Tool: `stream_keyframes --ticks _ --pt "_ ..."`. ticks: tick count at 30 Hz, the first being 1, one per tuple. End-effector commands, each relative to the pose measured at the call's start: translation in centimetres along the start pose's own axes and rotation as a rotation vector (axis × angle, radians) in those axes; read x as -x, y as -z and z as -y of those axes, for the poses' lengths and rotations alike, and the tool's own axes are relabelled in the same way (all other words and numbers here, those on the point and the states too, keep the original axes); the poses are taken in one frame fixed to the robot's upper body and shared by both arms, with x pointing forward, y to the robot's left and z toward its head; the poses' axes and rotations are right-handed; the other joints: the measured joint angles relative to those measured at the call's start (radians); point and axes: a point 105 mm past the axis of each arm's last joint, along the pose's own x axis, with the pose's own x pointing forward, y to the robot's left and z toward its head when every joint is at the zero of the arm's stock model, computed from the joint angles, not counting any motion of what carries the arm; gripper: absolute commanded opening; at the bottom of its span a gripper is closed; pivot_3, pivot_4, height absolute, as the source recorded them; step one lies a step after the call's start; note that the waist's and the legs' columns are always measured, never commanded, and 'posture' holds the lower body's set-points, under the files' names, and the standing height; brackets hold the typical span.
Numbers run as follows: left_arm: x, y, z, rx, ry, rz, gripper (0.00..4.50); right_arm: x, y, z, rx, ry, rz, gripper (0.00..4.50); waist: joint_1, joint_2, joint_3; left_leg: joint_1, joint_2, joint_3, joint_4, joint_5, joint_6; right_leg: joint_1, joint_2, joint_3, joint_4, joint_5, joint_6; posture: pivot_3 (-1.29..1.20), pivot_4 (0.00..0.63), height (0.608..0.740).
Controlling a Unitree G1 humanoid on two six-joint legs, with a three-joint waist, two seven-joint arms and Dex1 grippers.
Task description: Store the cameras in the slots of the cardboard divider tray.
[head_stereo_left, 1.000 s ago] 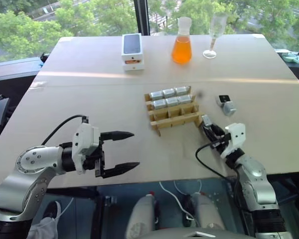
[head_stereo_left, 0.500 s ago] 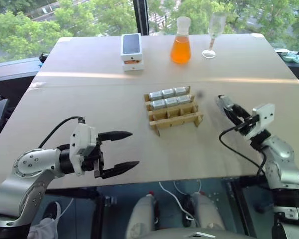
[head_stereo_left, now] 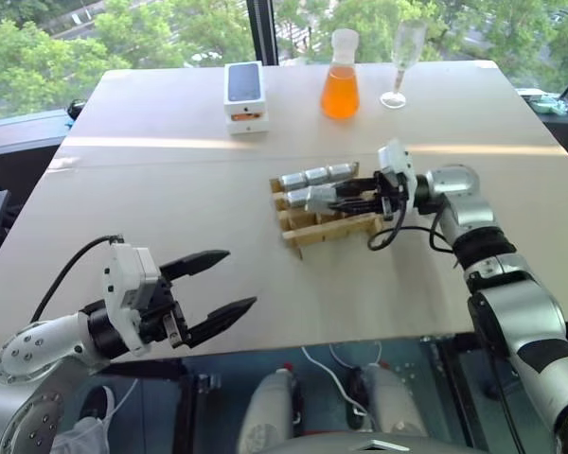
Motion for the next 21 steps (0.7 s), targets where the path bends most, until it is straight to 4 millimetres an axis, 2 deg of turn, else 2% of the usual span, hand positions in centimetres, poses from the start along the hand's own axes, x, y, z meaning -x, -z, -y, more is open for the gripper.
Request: stream_keyframes --ticks 1,5,16,21 --pt "0.3 -1.0 1.0 -0.032 -0.027 0.024 4.5 -0.6 -1.0 0.1 0.066 -0.076 -0.001 0.66 0.0 0.0 0.0 0.0 0.0 0.0 0.0 0.0 0.0 0.0 0.0 0.0 0.0 0.0 0.0 0.0 0.15 0.74" --pt "0.6 -1.0 1.5 -0.019 -0.057 0.018 4.5 -1.1 -1.3 0.7 0.082 -0.068 -0.008 0.66 0.0 0.0 0.0 0.0 0.0 -0.001 0.0 0.0 0.0 0.0 0.0 -0.001 0.001 0.0 -0.001 0.0 0.15 0.74" --pt "1.1 -1.0 1.1 -0.022 -0.099 -0.002 4.5 -3.2 0.0 -0.4 0.17 -0.149 -0.083 0.66 -0.011 0.001 0.001 0.001 0.001 -0.001 -0.001 0.0 -0.001 0.0 -0.001 -0.001 0.001 0.0 -0.002 0.0 0.15 0.74" --pt "0.9 -1.2 1.2 -0.024 -0.105 0.008 4.5 -3.4 0.6 -0.3 0.218 -0.147 -0.156 0.66 -0.013 0.001 0.001 0.001 0.001 -0.001 -0.001 0.0 -0.001 0.0 -0.001 -0.001 0.001 0.001 -0.002 0.0 0.15 0.74"
